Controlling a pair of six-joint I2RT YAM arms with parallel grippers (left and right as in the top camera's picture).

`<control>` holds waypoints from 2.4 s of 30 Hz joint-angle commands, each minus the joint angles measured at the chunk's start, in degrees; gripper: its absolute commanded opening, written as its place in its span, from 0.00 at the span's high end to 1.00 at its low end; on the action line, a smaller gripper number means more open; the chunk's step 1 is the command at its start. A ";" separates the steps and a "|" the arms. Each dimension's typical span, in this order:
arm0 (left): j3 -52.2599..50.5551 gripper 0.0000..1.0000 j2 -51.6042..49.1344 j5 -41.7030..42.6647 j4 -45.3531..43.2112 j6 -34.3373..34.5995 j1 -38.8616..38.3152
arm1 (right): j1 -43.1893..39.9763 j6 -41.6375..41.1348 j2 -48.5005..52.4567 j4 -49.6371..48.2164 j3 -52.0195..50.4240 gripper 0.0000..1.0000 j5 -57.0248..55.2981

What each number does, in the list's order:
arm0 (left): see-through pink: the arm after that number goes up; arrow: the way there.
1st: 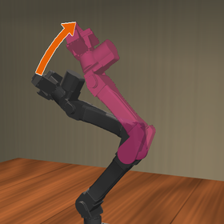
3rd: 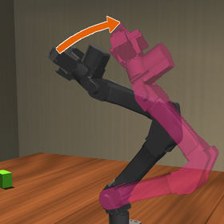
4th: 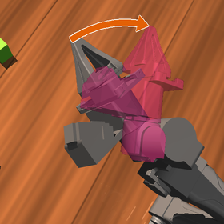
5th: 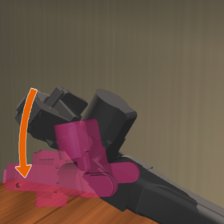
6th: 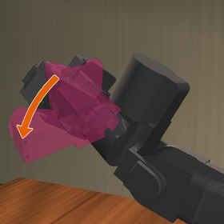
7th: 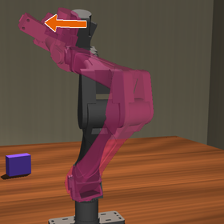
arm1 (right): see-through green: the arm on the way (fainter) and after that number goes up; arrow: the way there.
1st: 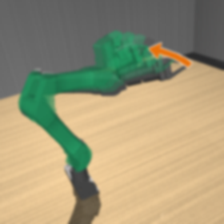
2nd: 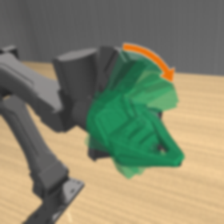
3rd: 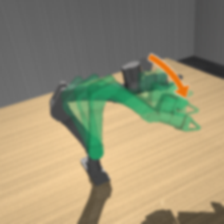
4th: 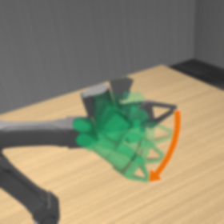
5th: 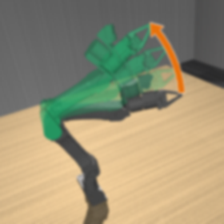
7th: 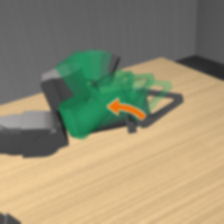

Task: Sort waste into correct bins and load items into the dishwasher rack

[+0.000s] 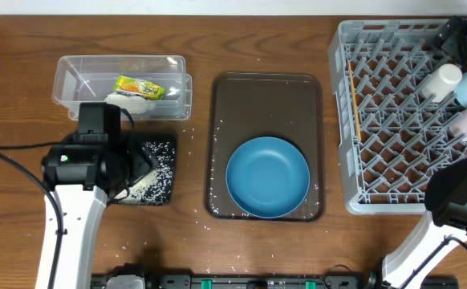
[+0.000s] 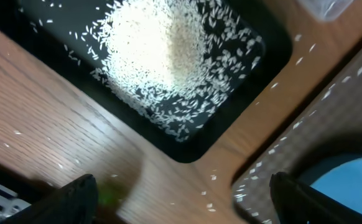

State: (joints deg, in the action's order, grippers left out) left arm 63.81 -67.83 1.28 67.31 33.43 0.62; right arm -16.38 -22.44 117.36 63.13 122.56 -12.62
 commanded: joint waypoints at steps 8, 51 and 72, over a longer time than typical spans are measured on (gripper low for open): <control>-16.13 0.07 3.37 6.27 -21.42 -30.42 -0.59 | 0.17 -0.90 -0.22 -0.02 0.44 0.01 -0.42; -63.58 0.05 57.75 9.38 -66.36 -38.05 -0.59 | 0.17 -0.90 -0.22 -0.02 0.44 0.01 -0.42; -63.58 0.05 67.76 8.33 -64.15 -38.97 -0.59 | 0.17 -0.90 -0.22 -0.02 0.44 0.01 -0.42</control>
State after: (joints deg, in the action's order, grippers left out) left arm 1.34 -0.62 9.67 1.39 -4.78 0.19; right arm -16.38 -22.59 117.36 63.16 122.56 -12.58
